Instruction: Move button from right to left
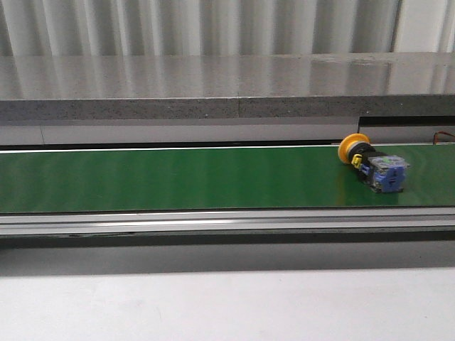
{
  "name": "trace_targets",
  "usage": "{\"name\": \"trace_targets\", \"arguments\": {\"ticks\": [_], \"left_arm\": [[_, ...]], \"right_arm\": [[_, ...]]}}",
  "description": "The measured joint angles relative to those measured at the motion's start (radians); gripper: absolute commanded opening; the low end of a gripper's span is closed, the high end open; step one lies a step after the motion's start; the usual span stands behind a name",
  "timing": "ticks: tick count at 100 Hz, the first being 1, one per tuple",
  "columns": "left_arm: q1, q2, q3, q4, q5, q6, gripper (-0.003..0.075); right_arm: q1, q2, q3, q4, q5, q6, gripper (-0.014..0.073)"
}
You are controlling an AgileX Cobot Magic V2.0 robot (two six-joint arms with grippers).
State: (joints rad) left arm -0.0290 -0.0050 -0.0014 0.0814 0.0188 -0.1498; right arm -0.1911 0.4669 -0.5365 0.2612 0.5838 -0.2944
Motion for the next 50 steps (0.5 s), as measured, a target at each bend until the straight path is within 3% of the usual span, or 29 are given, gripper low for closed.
{"name": "trace_targets", "arguments": {"ticks": [30,50], "left_arm": [[0.000,0.000,-0.014,-0.002,0.012,0.000,-0.0020],[0.000,0.008,-0.166,-0.026,0.112,0.000,-0.0020]], "right_arm": [[0.000,0.000,0.000,0.000,0.000,0.000,-0.0067],[0.000,0.000,0.000,0.000,0.000,0.000,-0.0067]]}}
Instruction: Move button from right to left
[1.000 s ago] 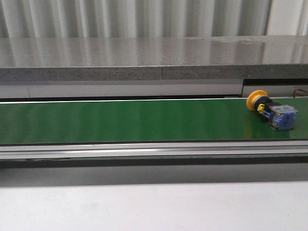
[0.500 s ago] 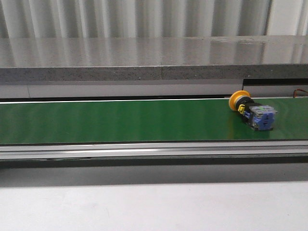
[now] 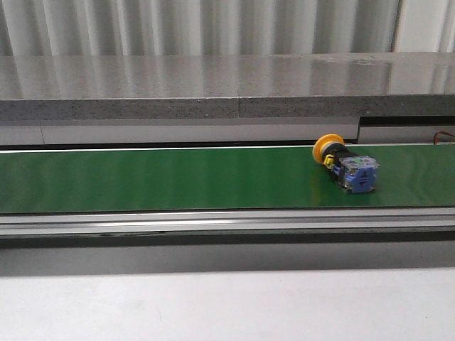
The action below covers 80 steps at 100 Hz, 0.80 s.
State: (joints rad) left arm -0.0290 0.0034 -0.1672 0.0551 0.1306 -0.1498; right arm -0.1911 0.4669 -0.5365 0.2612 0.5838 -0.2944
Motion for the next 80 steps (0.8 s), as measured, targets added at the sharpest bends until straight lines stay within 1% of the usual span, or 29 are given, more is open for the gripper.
{"name": "trace_targets", "arguments": {"ticks": [9,18,35,47,59,80], "left_arm": [[0.000,0.055,-0.101,-0.002,0.069,0.000,-0.0020],[0.000,0.138,-0.206,-0.004,0.169,0.000,-0.0020],[0.000,0.350,-0.396,-0.006,0.373,0.000,-0.0020],[0.000,0.486,-0.501,-0.006,0.490,0.000,-0.0020],[0.000,0.595,-0.554,-0.007,0.551,0.000,-0.0020],[0.000,0.717,-0.561,-0.011,0.579,0.000,-0.0020]], "right_arm": [[0.000,0.000,0.000,0.000,0.000,0.000,-0.0067],[0.000,0.000,0.000,0.000,0.000,0.000,-0.0067],[0.000,0.000,0.000,0.000,0.000,0.000,-0.0067],[0.000,0.000,0.000,0.000,0.000,0.000,-0.0067],[0.000,0.000,0.000,0.000,0.000,0.000,-0.0067],[0.000,0.000,0.000,0.000,0.000,0.000,-0.0067]]}}
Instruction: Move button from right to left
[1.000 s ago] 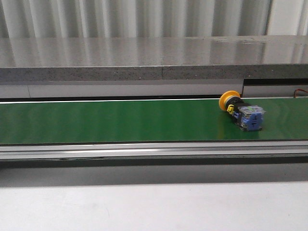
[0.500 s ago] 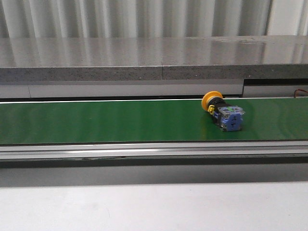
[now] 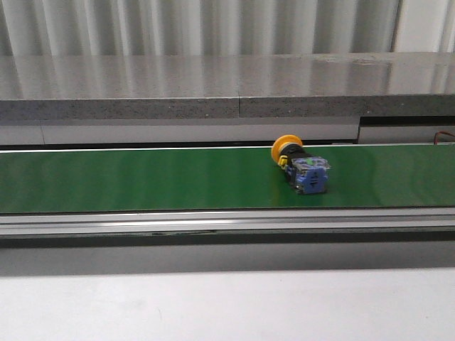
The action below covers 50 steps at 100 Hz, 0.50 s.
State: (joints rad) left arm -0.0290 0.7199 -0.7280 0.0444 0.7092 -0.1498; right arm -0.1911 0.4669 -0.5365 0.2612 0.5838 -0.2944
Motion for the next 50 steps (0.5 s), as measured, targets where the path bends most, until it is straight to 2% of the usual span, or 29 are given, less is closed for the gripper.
{"name": "trace_targets", "arguments": {"ticks": [25,32,41,50], "left_arm": [[0.000,0.063,0.000,-0.007,0.011,0.000,-0.0018],[0.000,0.073,0.000,-0.007,0.012,0.000,0.0009],[0.000,0.079,0.000,-0.007,0.016,0.000,0.0141],[0.000,0.083,0.000,-0.007,0.018,0.000,0.0369]], "right_arm": [[0.000,0.000,0.000,0.001,0.000,0.000,-0.0067],[0.000,0.000,0.000,0.001,0.000,0.000,-0.0067],[0.000,0.000,0.000,0.001,0.000,0.000,-0.0067],[0.000,0.000,0.000,0.001,0.000,0.000,-0.0067]]}}
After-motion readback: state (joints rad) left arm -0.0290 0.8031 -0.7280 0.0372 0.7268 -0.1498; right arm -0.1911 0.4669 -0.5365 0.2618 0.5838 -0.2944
